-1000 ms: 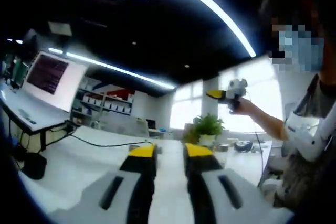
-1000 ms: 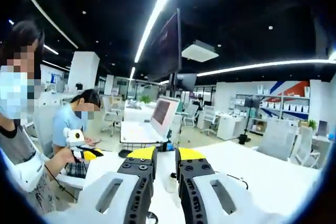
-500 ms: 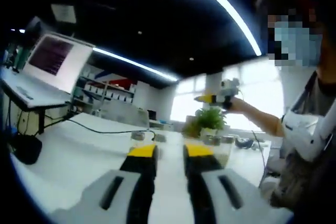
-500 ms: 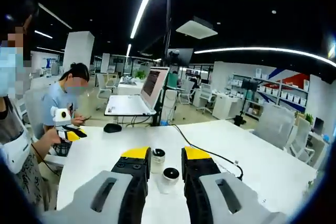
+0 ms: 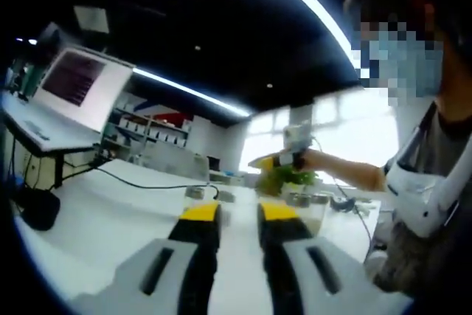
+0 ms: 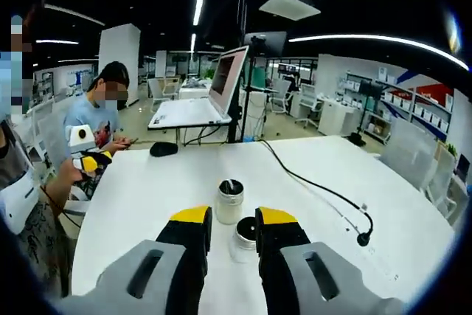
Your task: Rotate the seasoning bottle until the label or dispensing opening points toward the visible target arrow and the bottle remains upright within the marked orientation range
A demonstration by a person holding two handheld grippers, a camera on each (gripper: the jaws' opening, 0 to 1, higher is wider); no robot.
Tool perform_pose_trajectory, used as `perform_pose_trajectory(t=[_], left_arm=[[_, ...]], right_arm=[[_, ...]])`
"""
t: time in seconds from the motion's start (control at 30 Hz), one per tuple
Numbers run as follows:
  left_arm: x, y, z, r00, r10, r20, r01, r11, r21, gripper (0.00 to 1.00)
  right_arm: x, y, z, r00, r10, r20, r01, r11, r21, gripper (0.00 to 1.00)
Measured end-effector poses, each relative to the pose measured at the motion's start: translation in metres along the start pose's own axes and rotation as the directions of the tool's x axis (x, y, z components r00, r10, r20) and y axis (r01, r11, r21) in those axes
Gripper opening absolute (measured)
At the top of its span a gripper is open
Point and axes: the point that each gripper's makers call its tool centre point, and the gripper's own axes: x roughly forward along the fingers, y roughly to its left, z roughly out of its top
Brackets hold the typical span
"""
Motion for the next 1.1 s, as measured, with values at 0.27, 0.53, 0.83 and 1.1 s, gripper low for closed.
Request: perform_pose_trajectory(t=[0.27, 0.53, 0.83, 1.1], left_arm=[[-0.002, 0.014, -0.008, 0.999, 0.028, -0.024, -0.029, 1.0, -0.007, 0.21], [-0.001, 0.024, -0.017, 0.998, 0.033, -0.044, -0.034, 0.999, -0.023, 0.21], [-0.004, 0.029, -0.016, 0.998, 0.044, -0.043, -0.045, 0.999, -0.027, 0.21], [-0.001, 0.028, -0.019, 0.998, 0.04, -0.053, -0.042, 0.999, -0.028, 0.21]], right_arm=[[0.028, -0.019, -0.018, 0.997, 0.011, -0.072, -0.011, 1.0, 0.008, 0.32], [0.051, -0.024, -0.049, 0.986, 0.042, -0.161, -0.041, 0.999, 0.008, 0.37], [0.07, -0.028, -0.062, 0.979, 0.064, -0.191, -0.061, 0.998, 0.024, 0.39], [0.077, -0.026, -0.065, 0.976, 0.087, -0.199, -0.084, 0.996, 0.027, 0.31]])
